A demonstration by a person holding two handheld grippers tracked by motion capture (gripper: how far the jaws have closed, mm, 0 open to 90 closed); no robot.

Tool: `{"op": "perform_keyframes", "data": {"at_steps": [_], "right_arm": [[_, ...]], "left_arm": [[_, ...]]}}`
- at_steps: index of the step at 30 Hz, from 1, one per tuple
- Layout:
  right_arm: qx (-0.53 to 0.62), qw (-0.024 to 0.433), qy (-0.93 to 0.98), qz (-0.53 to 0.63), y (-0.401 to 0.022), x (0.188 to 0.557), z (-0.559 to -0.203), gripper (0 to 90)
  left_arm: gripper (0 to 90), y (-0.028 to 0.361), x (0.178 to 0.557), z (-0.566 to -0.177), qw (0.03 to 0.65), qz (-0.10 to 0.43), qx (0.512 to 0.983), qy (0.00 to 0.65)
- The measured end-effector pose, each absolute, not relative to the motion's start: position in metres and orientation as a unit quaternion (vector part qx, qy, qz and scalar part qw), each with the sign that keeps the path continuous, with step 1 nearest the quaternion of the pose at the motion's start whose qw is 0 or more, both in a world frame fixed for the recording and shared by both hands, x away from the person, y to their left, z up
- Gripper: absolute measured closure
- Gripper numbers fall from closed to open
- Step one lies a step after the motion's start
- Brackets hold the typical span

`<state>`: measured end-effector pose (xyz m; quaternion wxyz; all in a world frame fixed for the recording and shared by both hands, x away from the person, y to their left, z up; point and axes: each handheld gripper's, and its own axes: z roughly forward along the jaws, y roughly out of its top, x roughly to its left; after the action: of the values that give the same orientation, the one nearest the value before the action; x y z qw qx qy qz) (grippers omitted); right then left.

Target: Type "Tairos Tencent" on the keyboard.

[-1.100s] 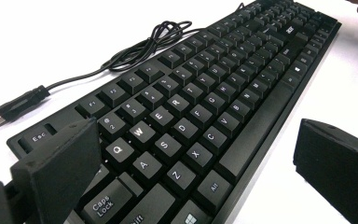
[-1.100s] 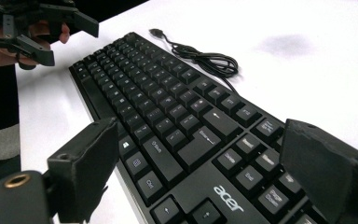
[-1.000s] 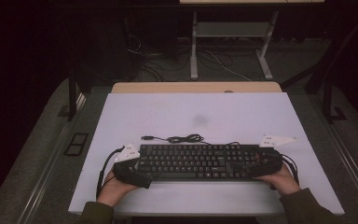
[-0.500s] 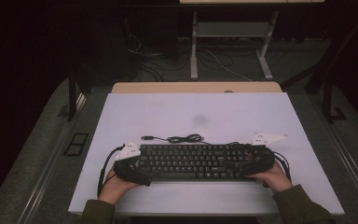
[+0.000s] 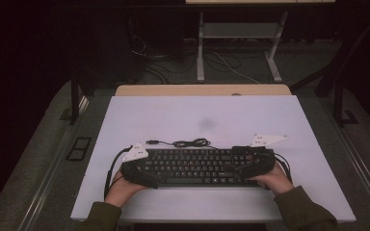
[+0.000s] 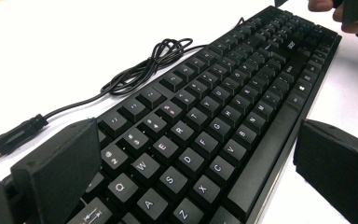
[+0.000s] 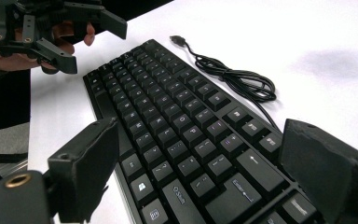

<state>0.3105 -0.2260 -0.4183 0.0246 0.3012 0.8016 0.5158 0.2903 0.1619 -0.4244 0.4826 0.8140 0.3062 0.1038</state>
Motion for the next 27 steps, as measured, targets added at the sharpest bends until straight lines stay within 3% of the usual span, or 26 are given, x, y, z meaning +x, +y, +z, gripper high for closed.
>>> {"op": "perform_keyframes", "data": {"at_steps": [13,27], "right_arm": [[0.287,0.018,0.807,0.516,-0.21,0.317,-0.418,14.9],[0.271,0.002,0.816,0.51,-0.194,0.321,-0.42,38.7]], "left_arm": [[0.2,0.157,0.296,-0.425,0.487,0.11,0.81,0.308],[0.2,0.151,0.305,-0.424,0.492,0.109,0.805,0.312]]}}
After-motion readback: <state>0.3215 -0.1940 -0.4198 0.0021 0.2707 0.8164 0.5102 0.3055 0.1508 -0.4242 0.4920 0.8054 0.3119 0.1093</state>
